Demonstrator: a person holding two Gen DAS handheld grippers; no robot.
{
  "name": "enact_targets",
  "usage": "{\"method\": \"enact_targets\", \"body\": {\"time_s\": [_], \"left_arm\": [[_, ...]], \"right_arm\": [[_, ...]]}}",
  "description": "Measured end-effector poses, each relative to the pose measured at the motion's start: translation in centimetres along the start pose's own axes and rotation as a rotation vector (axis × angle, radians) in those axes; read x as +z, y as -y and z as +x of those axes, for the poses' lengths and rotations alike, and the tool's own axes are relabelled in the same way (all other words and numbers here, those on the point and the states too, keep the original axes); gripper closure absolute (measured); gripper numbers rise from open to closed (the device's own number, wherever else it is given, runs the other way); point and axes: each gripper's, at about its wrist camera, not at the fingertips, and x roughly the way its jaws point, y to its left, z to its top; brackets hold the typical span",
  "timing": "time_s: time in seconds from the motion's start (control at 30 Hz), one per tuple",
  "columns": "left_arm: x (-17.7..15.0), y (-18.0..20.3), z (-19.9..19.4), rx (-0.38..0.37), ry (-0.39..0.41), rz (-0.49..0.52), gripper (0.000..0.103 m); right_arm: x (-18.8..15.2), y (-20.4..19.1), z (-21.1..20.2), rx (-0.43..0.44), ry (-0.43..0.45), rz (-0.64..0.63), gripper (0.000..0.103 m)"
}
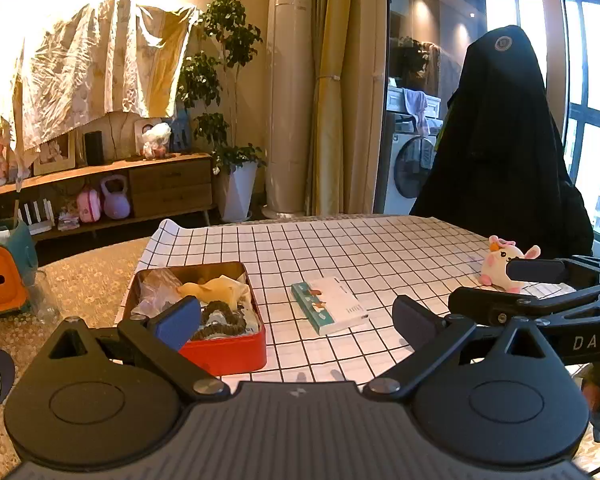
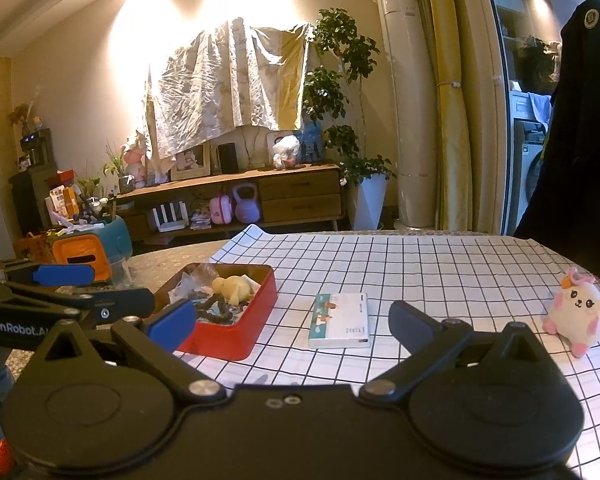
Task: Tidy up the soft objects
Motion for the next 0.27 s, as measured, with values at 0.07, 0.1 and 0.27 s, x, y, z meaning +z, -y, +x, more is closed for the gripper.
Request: {"method": "enact_targets", "body": {"time_s": [0.07, 0.1, 0.27], "left_arm": [[0.02, 0.07, 0.02, 0.002, 0.0, -0.001, 0.0], [0.0, 0.11, 0.01, 0.004, 0.0, -0.001, 0.0], [0.02, 0.25, -0.02, 0.003, -0.006, -0.001, 0.0]], "right_arm": [[0.01, 0.0, -0.01, 0.0, 0.0, -0.001, 0.0], [-0.02, -0.01, 0.0, -0.001, 0.0, -0.001, 0.0], [-0.03, 0.01, 0.0, -0.001, -0.001, 0.0, 0.0]]}}
